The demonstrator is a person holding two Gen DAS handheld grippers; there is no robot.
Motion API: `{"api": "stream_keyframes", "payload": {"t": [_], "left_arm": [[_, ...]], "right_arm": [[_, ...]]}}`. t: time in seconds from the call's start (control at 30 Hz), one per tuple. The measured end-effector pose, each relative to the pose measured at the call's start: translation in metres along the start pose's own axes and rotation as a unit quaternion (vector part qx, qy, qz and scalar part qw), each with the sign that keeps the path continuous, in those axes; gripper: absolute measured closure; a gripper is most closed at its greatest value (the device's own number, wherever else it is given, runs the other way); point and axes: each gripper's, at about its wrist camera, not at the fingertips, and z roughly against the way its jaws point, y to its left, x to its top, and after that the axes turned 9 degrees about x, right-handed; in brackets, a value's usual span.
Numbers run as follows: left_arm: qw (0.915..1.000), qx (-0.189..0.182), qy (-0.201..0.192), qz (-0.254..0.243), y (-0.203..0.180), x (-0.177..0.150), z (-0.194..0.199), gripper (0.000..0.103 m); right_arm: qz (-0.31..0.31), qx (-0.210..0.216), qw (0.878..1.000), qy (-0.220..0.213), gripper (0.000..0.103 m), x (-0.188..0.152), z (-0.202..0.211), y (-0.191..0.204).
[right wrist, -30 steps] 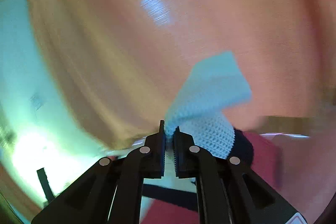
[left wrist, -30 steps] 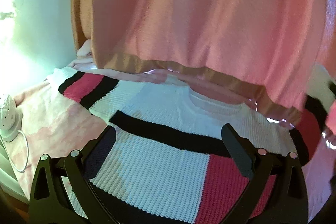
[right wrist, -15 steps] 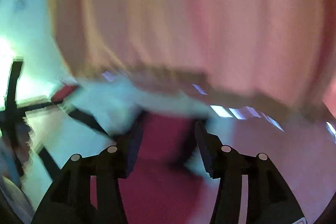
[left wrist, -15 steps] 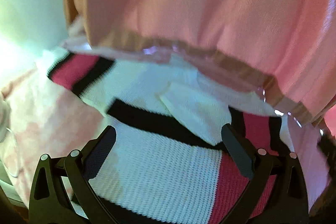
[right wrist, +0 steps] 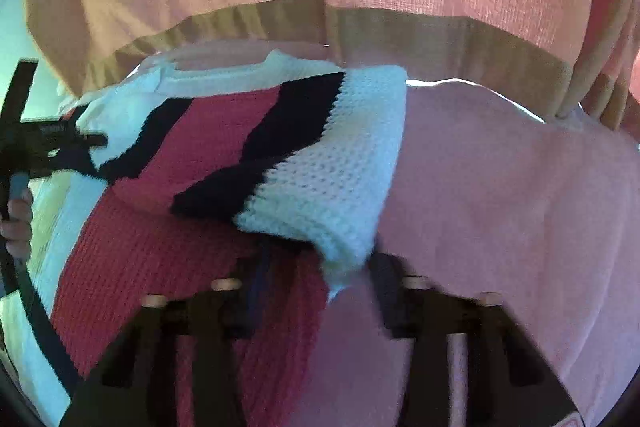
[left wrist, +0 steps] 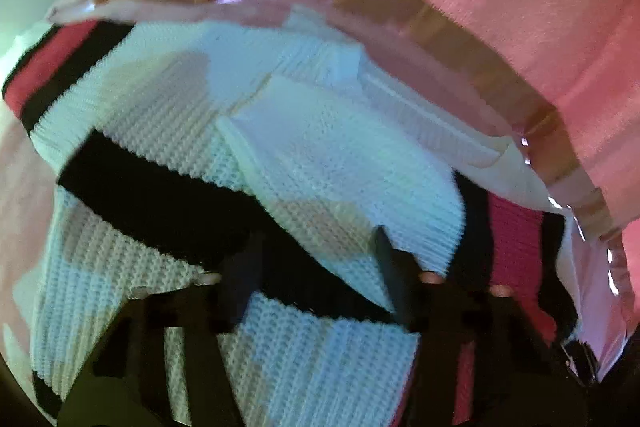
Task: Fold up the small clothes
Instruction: 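Fold the held sleeve across the sweater body with the right gripper, then release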
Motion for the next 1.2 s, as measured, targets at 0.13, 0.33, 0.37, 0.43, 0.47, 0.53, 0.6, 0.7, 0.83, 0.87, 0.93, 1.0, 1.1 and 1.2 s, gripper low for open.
{"api": "stream_keyframes", "payload": {"t": [0.13,0.33,0.37,0.43,0.47,0.53,0.6,0.7,0.83,0.87,0.93,1.0,1.1,1.2], "left_arm": [[0.9986,-0.016,-0.038,0.034,0.007,0.008,0.018,0.096],[0.9989,0.016,-0.015,0.04,0.026,0.013,-0.001,0.095],[0.999,0.011,-0.011,0.042,0.029,0.014,-0.001,0.095],[0.9989,0.01,-0.017,0.042,0.031,0.018,0.007,0.093],[0.9988,0.006,-0.022,0.044,0.031,0.02,0.01,0.088],[0.9986,-0.001,-0.02,0.049,0.032,0.024,0.013,0.052],[0.9986,0.01,-0.016,0.05,0.029,0.021,0.01,0.043],[0.999,0.01,-0.021,0.037,0.021,0.019,0.004,0.063],[0.9987,0.013,-0.036,0.032,0.018,0.023,0.004,0.096],[0.9984,0.027,-0.037,0.034,0.02,0.025,0.001,0.096],[0.9977,0.039,-0.036,0.043,0.032,0.026,-0.002,0.096],[0.9966,0.05,-0.041,0.05,0.041,0.03,0.005,0.096],[0.9955,0.035,-0.063,0.062,0.057,0.037,0.028,0.093],[0.9915,0.041,-0.08,0.094,0.091,0.047,0.051,0.067]], "right_arm": [[-0.032,0.022,0.996,-0.086,0.09,0.015,0.045,0.003],[-0.031,-0.046,0.998,-0.024,0.09,-0.005,0.026,-0.022],[-0.035,-0.048,0.998,-0.005,0.09,-0.008,0.018,-0.026],[-0.031,-0.05,0.998,-0.01,0.089,-0.009,0.018,-0.024],[-0.028,-0.048,0.998,-0.008,0.088,-0.006,0.019,-0.021],[-0.032,-0.045,0.998,-0.013,0.085,-0.004,0.024,-0.02],[-0.038,-0.04,0.998,-0.017,0.081,-0.002,0.024,-0.021],[-0.044,-0.035,0.998,-0.013,0.081,-0.001,0.02,-0.021],[-0.051,-0.032,0.998,-0.029,0.081,0.005,0.026,-0.021],[-0.051,-0.039,0.998,-0.023,0.081,0.004,0.026,-0.023],[-0.063,-0.043,0.997,-0.012,0.079,0.0,0.028,-0.026],[-0.078,-0.042,0.996,-0.012,0.077,-0.001,0.04,-0.025],[-0.054,-0.051,0.996,-0.053,0.073,0.002,0.076,0.0],[-0.018,-0.041,0.993,-0.112,0.057,-0.001,0.112,0.034]]}}
